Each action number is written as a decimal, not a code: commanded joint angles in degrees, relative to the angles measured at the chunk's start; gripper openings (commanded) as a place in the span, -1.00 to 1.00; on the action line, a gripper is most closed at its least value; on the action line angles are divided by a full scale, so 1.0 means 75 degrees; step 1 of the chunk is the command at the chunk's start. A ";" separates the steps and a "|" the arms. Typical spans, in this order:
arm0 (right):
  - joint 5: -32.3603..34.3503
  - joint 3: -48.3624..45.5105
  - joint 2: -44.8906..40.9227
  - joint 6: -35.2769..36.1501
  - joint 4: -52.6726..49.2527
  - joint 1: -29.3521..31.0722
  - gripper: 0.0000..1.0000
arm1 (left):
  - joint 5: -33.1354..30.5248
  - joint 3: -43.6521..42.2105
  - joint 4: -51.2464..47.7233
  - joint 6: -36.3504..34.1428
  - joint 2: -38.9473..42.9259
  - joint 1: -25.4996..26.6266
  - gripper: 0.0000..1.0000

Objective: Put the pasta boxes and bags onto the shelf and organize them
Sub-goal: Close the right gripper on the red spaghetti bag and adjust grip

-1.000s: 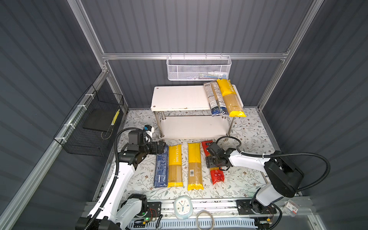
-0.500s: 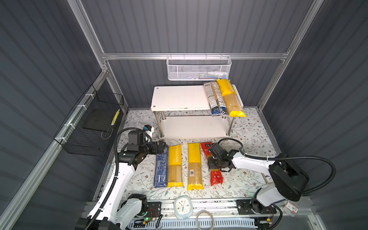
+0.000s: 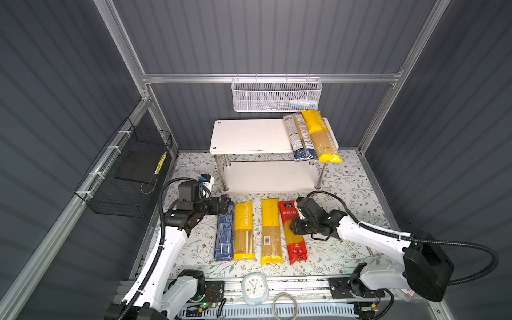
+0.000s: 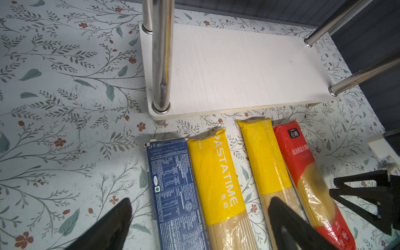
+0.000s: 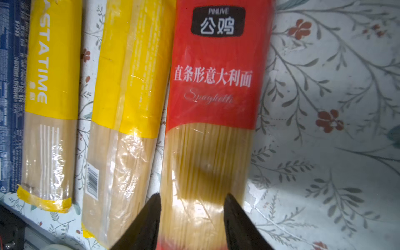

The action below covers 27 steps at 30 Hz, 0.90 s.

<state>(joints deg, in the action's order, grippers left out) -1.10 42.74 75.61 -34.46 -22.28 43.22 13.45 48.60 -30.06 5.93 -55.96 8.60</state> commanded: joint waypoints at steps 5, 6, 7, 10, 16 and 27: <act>0.0094 0.0516 0.0537 -0.0507 -0.0815 0.0185 0.98 | 0.0040 0.0206 -0.0166 -0.0139 0.0099 0.0025 0.99; 0.0198 0.0583 0.0581 -0.0575 -0.0856 0.0271 0.98 | 0.0044 0.0202 -0.0169 -0.0147 0.0103 0.0025 0.99; 0.0382 0.0633 0.0672 -0.0618 -0.0921 0.0350 0.98 | 0.0035 0.0210 -0.0174 -0.0146 0.0109 0.0025 0.99; 0.0642 0.0667 0.0974 -0.0527 -0.1012 0.0389 0.98 | 0.0028 0.0199 -0.0161 -0.0140 0.0121 0.0025 0.99; 0.0723 0.0618 0.1421 -0.0342 -0.0892 0.0414 0.98 | 0.0042 0.0208 -0.0174 -0.0149 0.0108 0.0025 0.99; 0.0977 0.0688 0.2262 -0.0043 -0.0392 0.0507 0.98 | 0.0036 0.0204 -0.0158 -0.0159 0.0103 0.0025 0.98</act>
<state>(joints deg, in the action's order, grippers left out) 5.17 47.75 90.89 -35.73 -25.91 46.98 13.47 48.60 -30.06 5.93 -55.96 8.60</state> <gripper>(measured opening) 0.989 0.993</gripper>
